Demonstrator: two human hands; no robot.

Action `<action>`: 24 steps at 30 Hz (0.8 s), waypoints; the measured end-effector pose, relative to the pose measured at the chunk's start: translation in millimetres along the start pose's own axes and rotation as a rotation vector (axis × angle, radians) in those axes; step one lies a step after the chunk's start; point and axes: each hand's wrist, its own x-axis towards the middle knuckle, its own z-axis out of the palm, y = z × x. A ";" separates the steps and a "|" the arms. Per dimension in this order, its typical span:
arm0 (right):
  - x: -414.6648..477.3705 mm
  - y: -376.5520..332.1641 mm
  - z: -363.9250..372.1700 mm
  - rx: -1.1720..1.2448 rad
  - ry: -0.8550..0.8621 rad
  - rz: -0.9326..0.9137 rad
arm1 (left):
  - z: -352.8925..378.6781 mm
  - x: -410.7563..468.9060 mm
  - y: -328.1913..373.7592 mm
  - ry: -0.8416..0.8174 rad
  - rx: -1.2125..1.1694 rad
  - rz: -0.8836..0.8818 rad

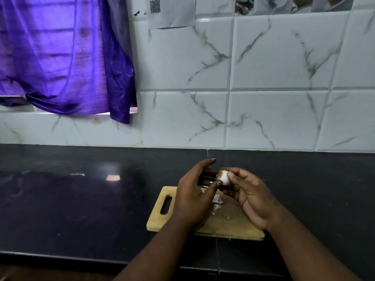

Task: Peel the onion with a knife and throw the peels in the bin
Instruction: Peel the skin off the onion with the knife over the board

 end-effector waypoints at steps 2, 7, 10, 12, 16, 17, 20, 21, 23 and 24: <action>0.1 1.6 -1.1 -0.014 0.002 -0.012 | -0.6 1.4 0.3 -0.007 -0.079 -0.063; -0.7 2.7 -2.1 -0.081 -0.004 -0.061 | -2.8 4.8 -0.1 -0.045 -0.346 -0.194; -1.2 2.2 -1.9 -0.091 -0.011 -0.080 | -3.5 5.7 -2.0 -0.066 -0.425 -0.236; -1.6 1.9 -2.5 -0.094 -0.021 -0.082 | -3.6 6.6 -4.9 -0.072 -0.478 -0.264; -2.8 1.3 -2.4 -0.138 -0.022 -0.096 | -3.8 7.7 -9.0 -0.097 -0.520 -0.290; -2.7 1.6 -2.4 -0.150 -0.019 -0.101 | -4.0 7.9 -9.5 -0.106 -0.518 -0.295; -2.2 3.4 -2.6 -0.187 -0.017 -0.116 | -4.2 7.6 -10.7 -0.133 -0.475 -0.306; -2.1 3.6 -2.6 -0.198 -0.014 -0.122 | -4.1 7.3 -10.9 -0.142 -0.449 -0.303; -2.2 3.6 -2.8 -0.219 -0.006 -0.139 | -3.3 6.8 -11.2 -0.162 -0.393 -0.289; -2.5 3.4 -2.8 -0.233 -0.003 -0.149 | -2.8 6.5 -11.3 -0.166 -0.376 -0.283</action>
